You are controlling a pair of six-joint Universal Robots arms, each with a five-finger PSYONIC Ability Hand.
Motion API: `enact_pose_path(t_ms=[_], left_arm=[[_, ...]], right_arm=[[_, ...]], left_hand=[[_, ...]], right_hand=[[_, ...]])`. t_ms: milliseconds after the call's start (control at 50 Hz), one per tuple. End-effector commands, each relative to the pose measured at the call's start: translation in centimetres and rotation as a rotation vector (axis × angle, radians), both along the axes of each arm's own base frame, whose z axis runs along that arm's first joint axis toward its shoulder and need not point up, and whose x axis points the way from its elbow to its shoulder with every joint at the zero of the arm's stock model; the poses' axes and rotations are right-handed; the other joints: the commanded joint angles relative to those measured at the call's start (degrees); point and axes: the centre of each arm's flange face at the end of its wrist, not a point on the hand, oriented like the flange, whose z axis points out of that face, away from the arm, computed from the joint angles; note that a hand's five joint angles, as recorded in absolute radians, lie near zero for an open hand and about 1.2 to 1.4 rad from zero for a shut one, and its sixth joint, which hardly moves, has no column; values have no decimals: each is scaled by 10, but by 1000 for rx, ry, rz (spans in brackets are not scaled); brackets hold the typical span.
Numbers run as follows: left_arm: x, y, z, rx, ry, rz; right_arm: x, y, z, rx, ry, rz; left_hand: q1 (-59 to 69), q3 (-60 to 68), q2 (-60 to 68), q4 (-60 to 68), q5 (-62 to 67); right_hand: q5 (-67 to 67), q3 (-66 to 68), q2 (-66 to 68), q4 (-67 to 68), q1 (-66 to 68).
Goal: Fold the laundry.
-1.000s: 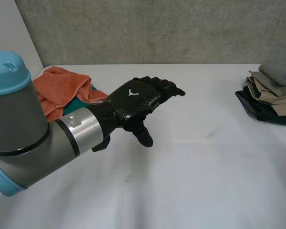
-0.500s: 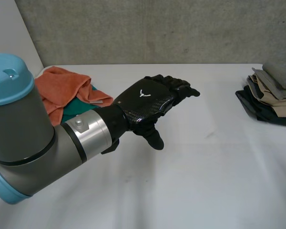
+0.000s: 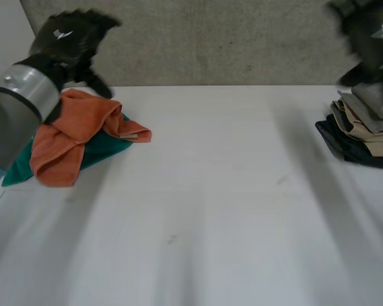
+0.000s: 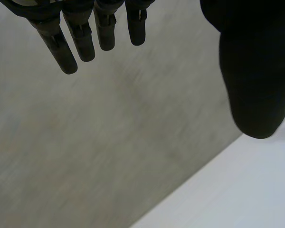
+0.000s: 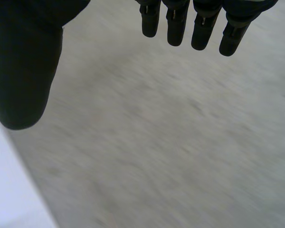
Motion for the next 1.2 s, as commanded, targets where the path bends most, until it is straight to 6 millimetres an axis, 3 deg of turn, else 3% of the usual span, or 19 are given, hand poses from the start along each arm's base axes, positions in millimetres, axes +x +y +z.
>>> enact_pose_path(t_ms=[20,140,240,300,320,360,380,420,440,480,500,540,620,720,860,900,920,1060,1200], left_arm=[[60,-90,-80,42,-191,192],[92,-143,-143,25,-305,257],[102,-167,-177,18,-302,213],[99,-173,-191,19,-304,181],[96,-174,-193,14,-307,176],[93,-172,-193,11,-305,173],[92,-171,-193,10,-304,174],[80,-164,-176,-22,-291,163],[69,-155,-150,-66,-272,150],[56,-142,-124,-111,-241,127],[43,-127,-101,-151,-199,99],[30,-111,-81,-180,-144,64],[-16,-52,-31,-218,26,-95],[-48,7,7,-211,178,-252],[-94,57,5,-139,239,-470],[-100,58,-7,-105,227,-490],[-107,57,-26,-58,208,-502],[-114,45,-99,153,142,-483],[-105,40,-121,198,47,-405]], right_arm=[[37,54,-71,181,101,148],[37,63,-124,329,195,145],[33,63,-140,386,237,131],[33,64,-141,395,238,130],[33,64,-141,395,238,130],[32,63,-141,398,237,127],[32,64,-141,398,237,127],[31,63,-139,394,236,122],[31,63,-138,393,235,119],[29,62,-137,389,230,98],[28,61,-136,387,229,88],[24,56,-134,384,222,57],[18,50,-132,385,209,7],[7,41,-127,373,190,-66],[-8,30,-123,395,115,-149],[-11,27,-121,409,76,-155],[-11,26,-121,414,62,-155],[-12,27,-121,475,8,-142],[-12,32,-127,559,23,-133]], left_hand=[[23,13,17,18,8],[35,25,29,30,20],[108,99,102,104,93],[292,282,286,287,277],[482,472,476,477,467],[670,660,664,665,655],[687,677,681,682,672],[687,677,681,682,672],[687,677,681,682,672],[687,677,681,682,672],[687,677,681,682,672],[687,677,681,682,672],[687,677,681,682,672],[687,677,681,682,672],[687,677,681,682,672],[687,677,681,682,672],[687,677,681,682,672],[687,677,681,682,672],[687,677,681,682,672]], right_hand=[[-28,-24,-25,-25,-30],[-28,-24,-25,-25,-30],[-28,-24,-25,-25,-30],[-28,-24,-25,-25,-30],[-28,-24,-25,-25,-30],[-28,-24,-25,-25,-30],[-28,-24,-25,-25,-30],[-28,-24,-25,-25,-30],[-28,-24,-25,-25,-30],[-28,-24,-25,-25,-30],[-28,-24,-25,-25,-30],[-28,-24,-25,-25,-30],[-28,-24,-25,-25,-30],[-28,-24,-25,-25,-30],[-28,-24,-25,-25,-30],[-28,-24,-25,-25,-30],[-28,-24,-25,-25,-30],[-28,-24,-25,-25,-30],[-28,-24,-25,-25,-30]])
